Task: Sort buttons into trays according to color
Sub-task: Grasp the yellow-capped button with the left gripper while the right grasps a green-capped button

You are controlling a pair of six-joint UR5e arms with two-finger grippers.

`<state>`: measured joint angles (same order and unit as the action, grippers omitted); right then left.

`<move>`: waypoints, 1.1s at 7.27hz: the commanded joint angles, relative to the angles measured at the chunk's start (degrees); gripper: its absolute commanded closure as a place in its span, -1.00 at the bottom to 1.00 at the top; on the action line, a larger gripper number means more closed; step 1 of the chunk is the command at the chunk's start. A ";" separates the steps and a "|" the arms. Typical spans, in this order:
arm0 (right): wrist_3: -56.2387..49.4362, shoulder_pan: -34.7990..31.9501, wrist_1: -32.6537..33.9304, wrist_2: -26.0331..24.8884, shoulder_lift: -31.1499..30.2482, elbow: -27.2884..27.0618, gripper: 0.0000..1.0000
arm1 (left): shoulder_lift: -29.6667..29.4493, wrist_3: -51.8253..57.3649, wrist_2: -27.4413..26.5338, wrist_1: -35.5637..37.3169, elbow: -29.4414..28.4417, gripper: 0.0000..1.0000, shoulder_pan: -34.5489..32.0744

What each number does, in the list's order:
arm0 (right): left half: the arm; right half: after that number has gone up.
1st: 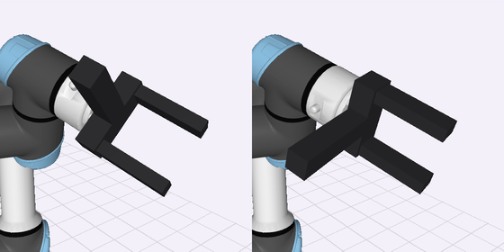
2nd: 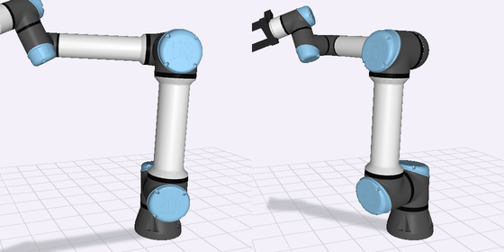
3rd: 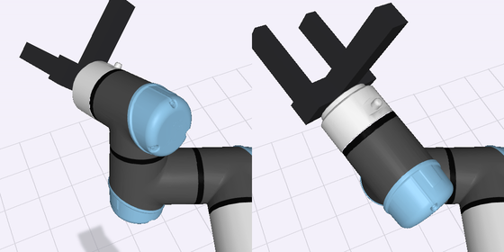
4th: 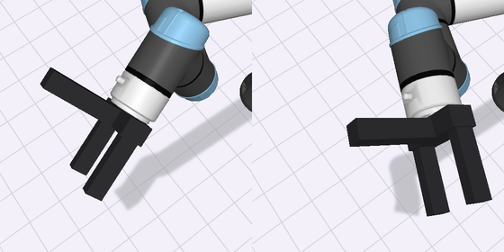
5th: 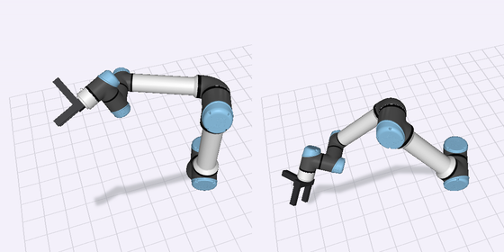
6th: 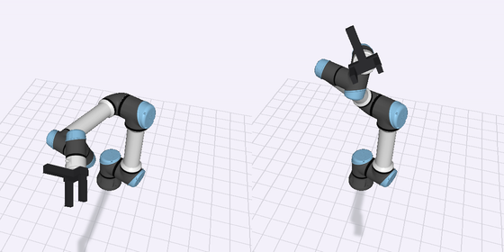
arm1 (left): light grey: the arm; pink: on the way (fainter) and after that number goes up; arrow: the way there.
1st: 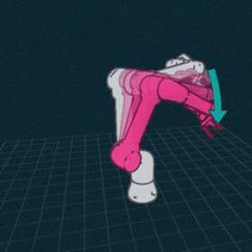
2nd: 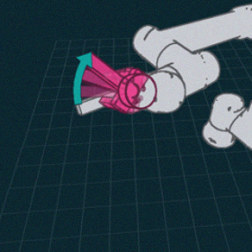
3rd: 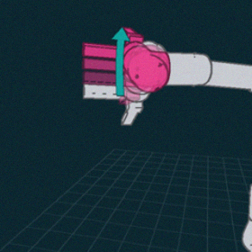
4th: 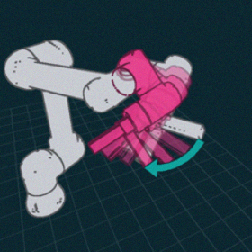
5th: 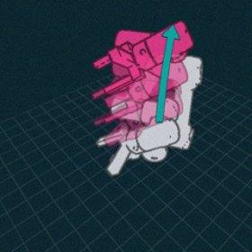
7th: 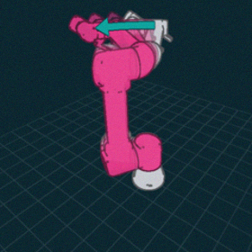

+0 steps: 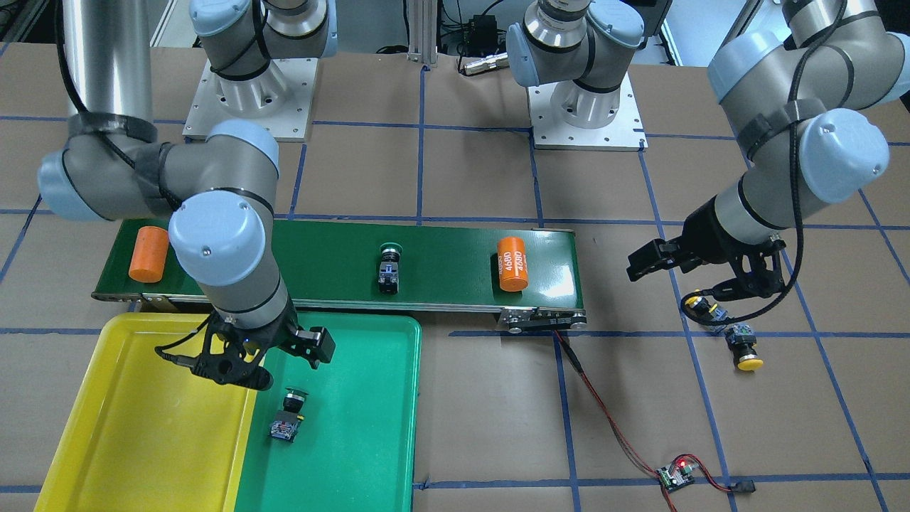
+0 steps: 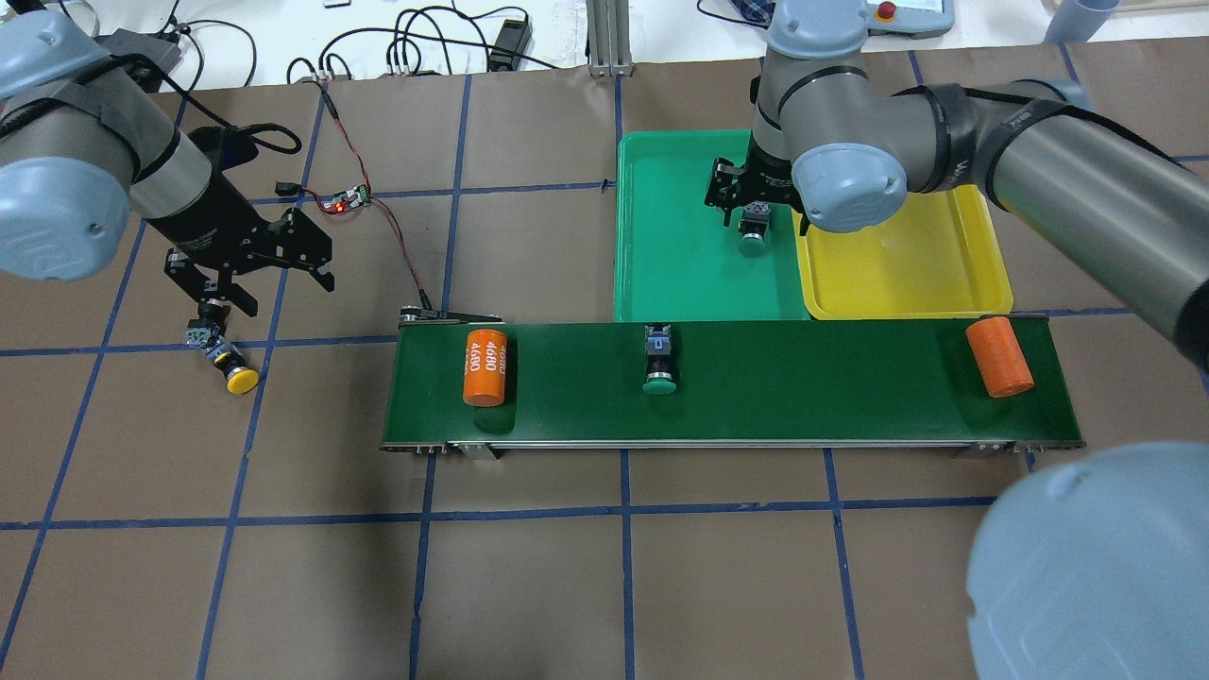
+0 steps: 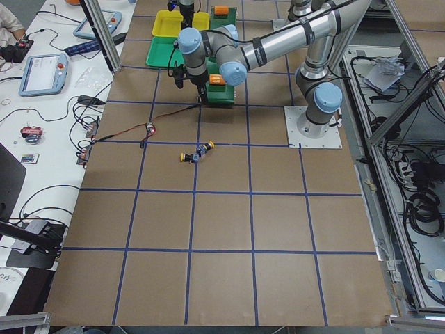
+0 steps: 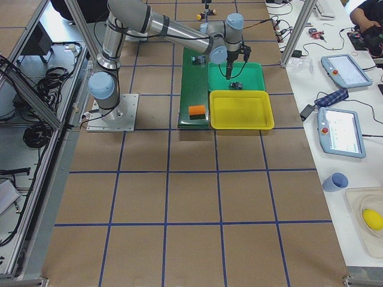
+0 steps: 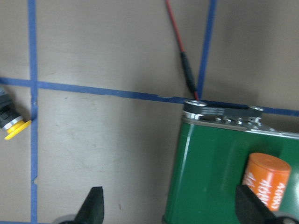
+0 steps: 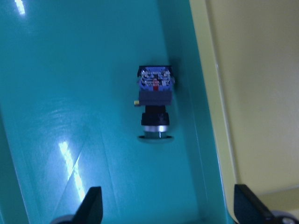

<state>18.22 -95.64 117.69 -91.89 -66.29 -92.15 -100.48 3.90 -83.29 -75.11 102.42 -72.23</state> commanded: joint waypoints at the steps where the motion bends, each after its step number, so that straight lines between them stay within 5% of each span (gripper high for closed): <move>1: 0.05 0.36 -2.82 -0.58 -8.56 -8.70 -1.00 | -4.96 0.32 -1.77 9.26 4.09 -1.00 6.98; 4: 2.41 -0.95 -6.49 0.47 -13.77 -13.75 -1.00 | -10.86 0.06 -4.58 16.99 4.28 -1.00 11.40; 8: 9.81 -7.81 -5.36 4.14 -12.21 -14.12 -1.00 | -15.62 -5.09 -4.77 25.10 6.30 -1.00 12.82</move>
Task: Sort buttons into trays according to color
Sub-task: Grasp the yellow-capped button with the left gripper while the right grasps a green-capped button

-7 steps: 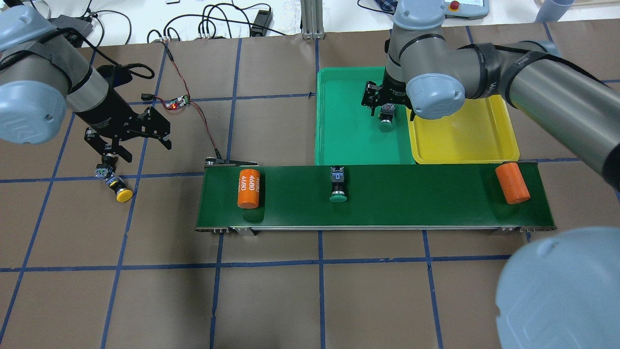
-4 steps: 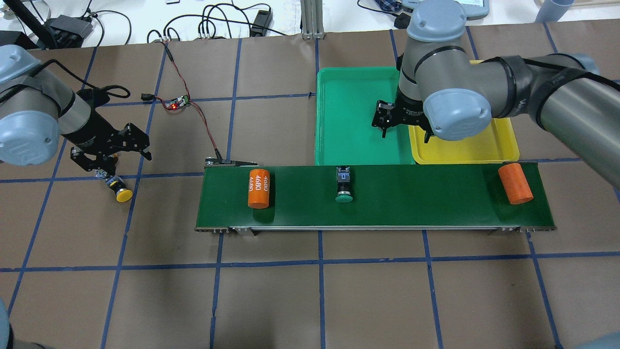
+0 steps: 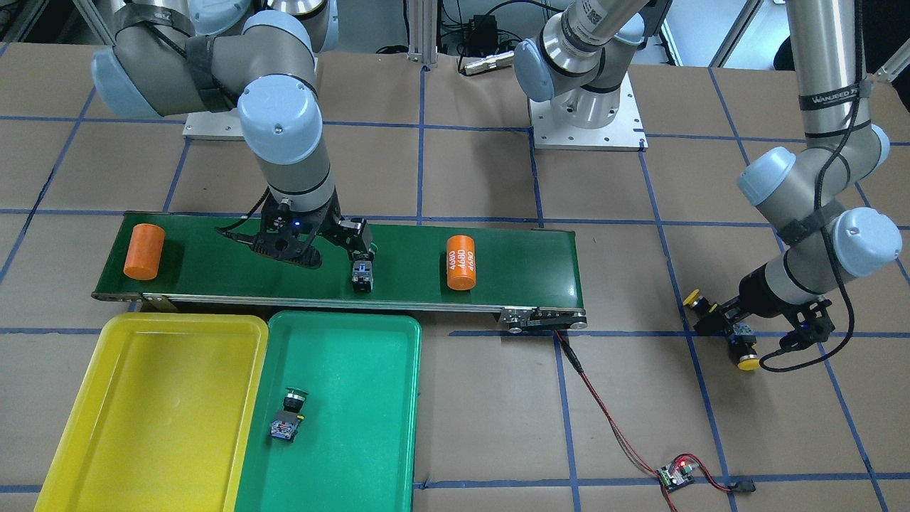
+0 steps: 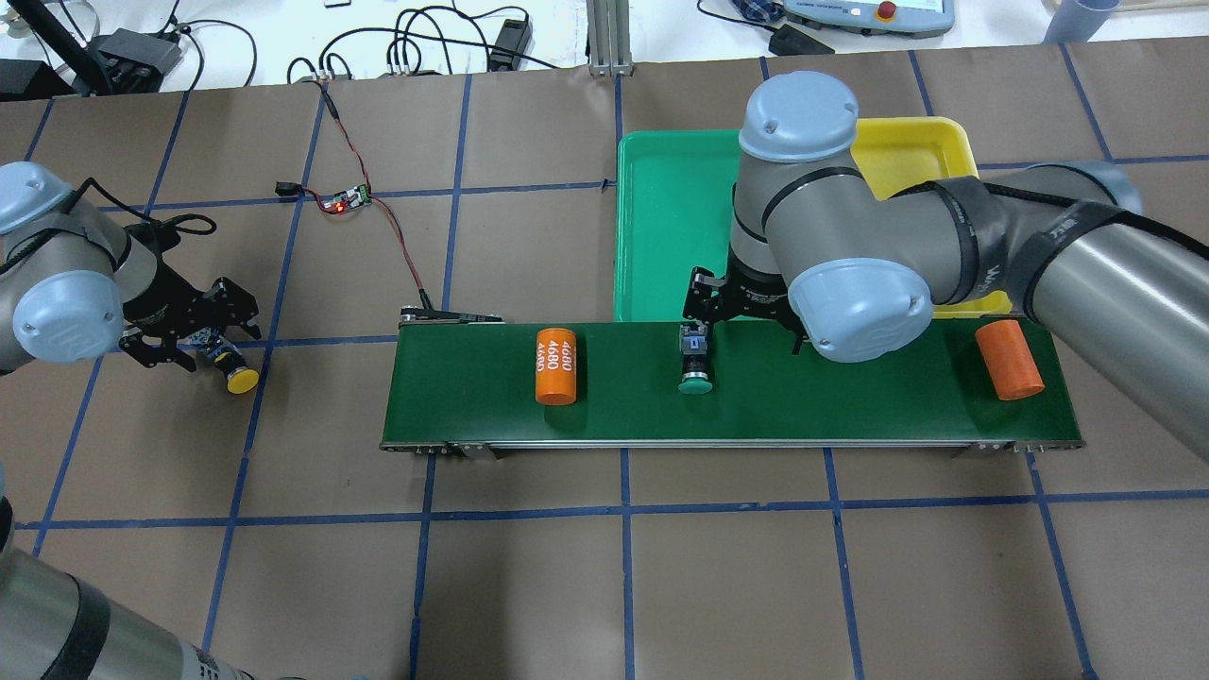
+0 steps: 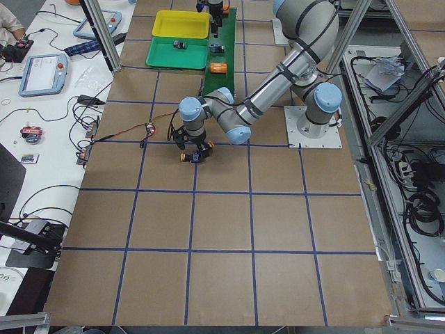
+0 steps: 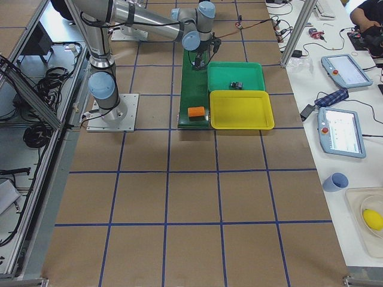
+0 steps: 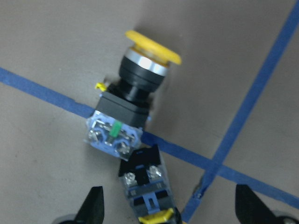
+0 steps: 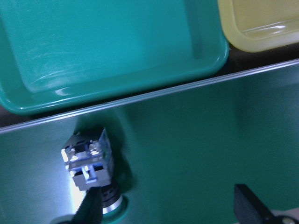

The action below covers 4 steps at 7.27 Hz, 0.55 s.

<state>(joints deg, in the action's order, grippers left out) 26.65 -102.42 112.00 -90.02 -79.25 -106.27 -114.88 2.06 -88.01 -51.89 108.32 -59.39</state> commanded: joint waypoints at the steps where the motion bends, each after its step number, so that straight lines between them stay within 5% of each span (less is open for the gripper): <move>1: 1.13 -1.03 0.67 2.31 1.89 -0.16 -1.00 | -1.74 -5.12 0.03 1.88 0.40 -1.00 -0.20; 2: 1.13 -1.03 1.29 2.05 3.82 -0.25 -1.00 | -2.36 -5.14 0.12 2.05 0.32 -0.59 -0.29; 3: 1.13 -1.03 2.77 2.22 5.40 -0.25 -0.99 | -2.54 -4.97 -0.06 1.80 0.40 0.58 -0.46; 4: 0.60 -1.03 2.96 1.61 6.38 -0.17 -0.83 | -2.36 -4.70 -0.58 1.79 0.32 0.95 -0.81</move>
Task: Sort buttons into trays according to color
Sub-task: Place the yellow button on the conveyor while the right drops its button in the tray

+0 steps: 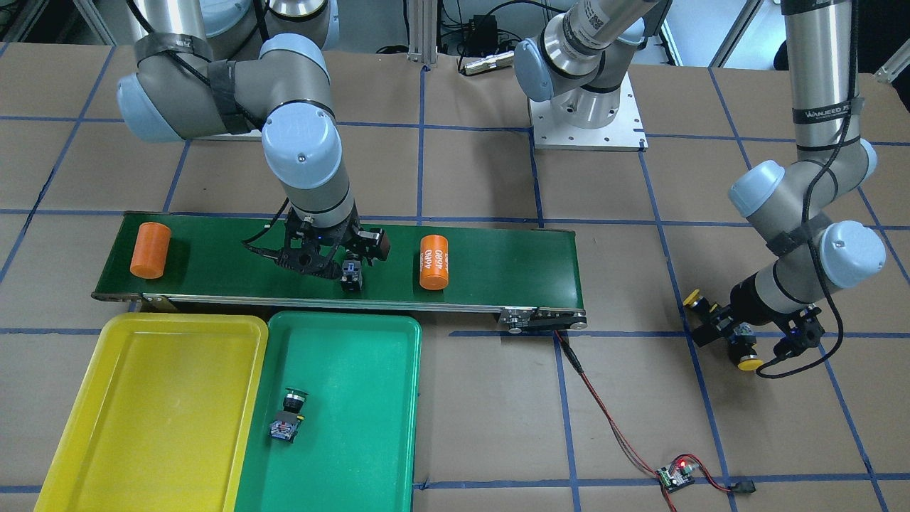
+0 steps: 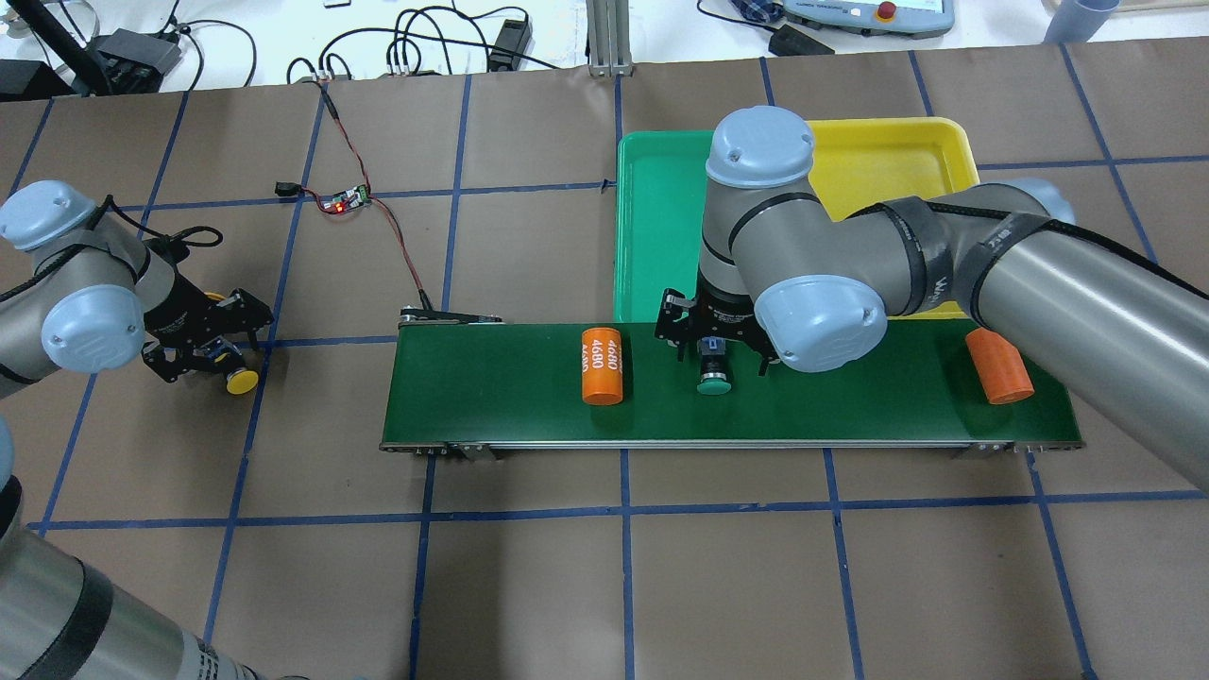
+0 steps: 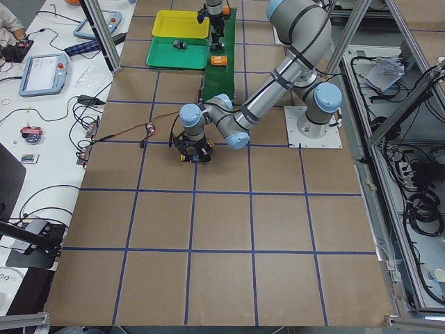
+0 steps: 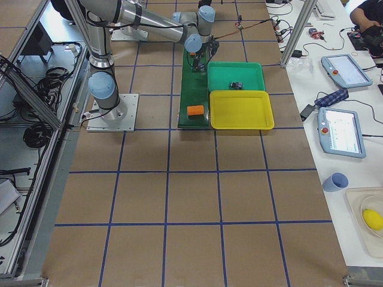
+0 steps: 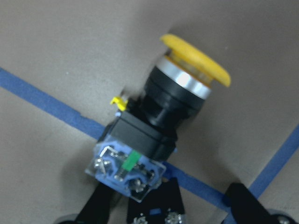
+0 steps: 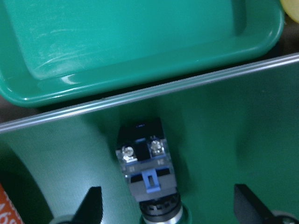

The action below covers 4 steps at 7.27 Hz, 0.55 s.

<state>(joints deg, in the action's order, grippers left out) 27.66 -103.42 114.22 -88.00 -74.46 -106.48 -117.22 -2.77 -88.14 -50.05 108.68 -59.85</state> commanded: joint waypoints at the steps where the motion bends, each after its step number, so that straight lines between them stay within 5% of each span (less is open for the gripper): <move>1: -2.50 0.93 0.83 -1.03 1.68 0.13 0.12 | 1.46 0.05 -0.89 -0.39 -0.13 1.00 -0.70; 2: -6.09 1.72 0.92 -3.04 1.68 0.22 0.93 | 2.78 0.04 -0.81 -1.09 -0.13 1.00 -1.75; 4: -6.65 3.31 0.57 -3.32 0.90 1.01 1.00 | 5.24 0.48 -0.72 -2.84 -0.04 1.00 -2.46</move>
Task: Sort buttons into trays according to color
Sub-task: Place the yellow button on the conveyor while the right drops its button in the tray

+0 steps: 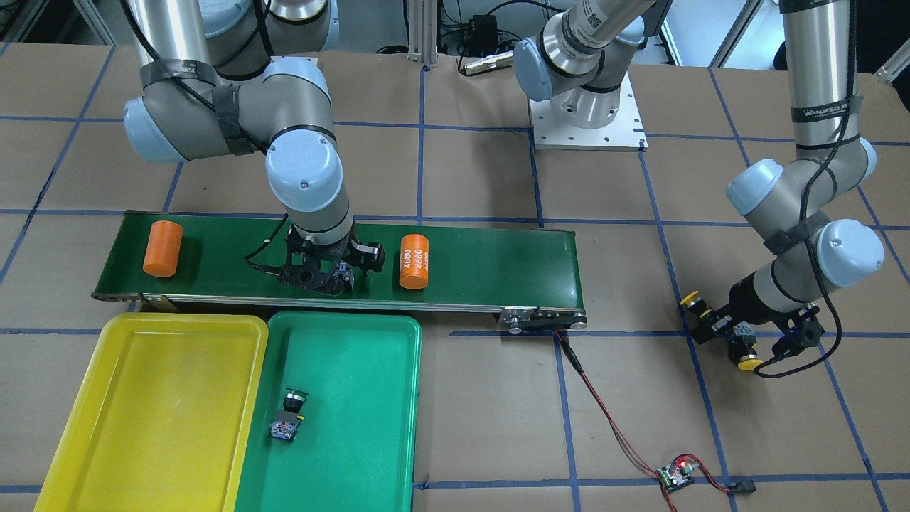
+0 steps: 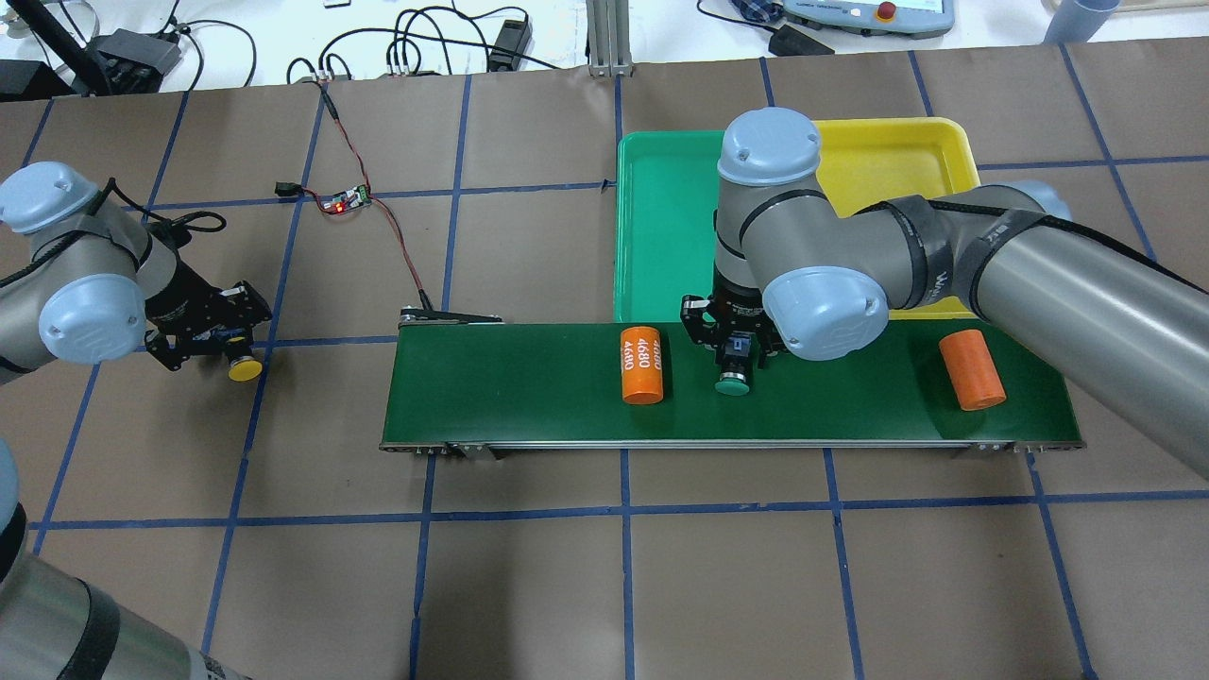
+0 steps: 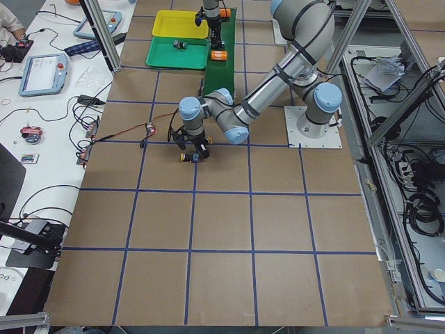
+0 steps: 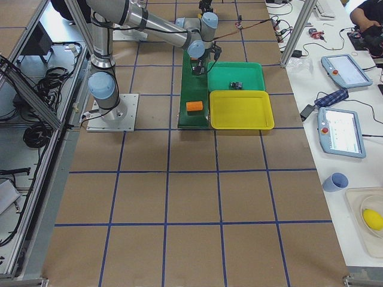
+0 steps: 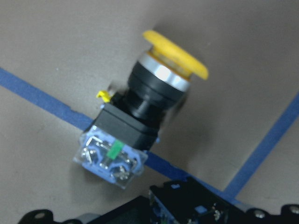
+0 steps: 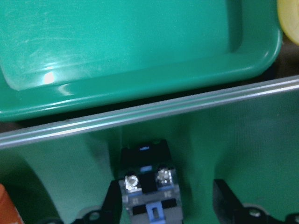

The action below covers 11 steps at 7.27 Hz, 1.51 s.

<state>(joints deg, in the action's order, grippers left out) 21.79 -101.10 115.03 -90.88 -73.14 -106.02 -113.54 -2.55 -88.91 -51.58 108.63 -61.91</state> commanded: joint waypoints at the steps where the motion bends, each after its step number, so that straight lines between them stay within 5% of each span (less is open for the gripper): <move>1: -0.87 1.17 -0.59 -0.61 -1.56 0.90 1.00 | 2.61 1.48 0.31 -2.20 -0.08 1.00 -0.41; 3: -1.65 3.26 -0.77 -2.02 -4.20 3.26 1.00 | 7.16 1.76 5.02 -7.62 -0.09 1.00 -3.19; 5: -5.69 5.82 -0.51 -1.85 -2.72 10.53 1.00 | 10.70 6.11 6.11 -8.45 -0.35 1.00 -15.10; 9: -5.88 5.83 0.46 -1.58 10.09 26.54 1.00 | 9.92 5.98 6.73 -8.36 0.18 1.00 -28.52; 11: -5.79 5.83 8.06 -1.15 14.84 27.27 1.00 | 10.36 5.72 6.55 -8.54 0.44 1.00 -28.79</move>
<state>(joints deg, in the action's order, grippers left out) 15.92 -95.28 118.82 -92.31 -61.34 -79.63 -103.33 3.42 -82.30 -60.02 108.86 -90.21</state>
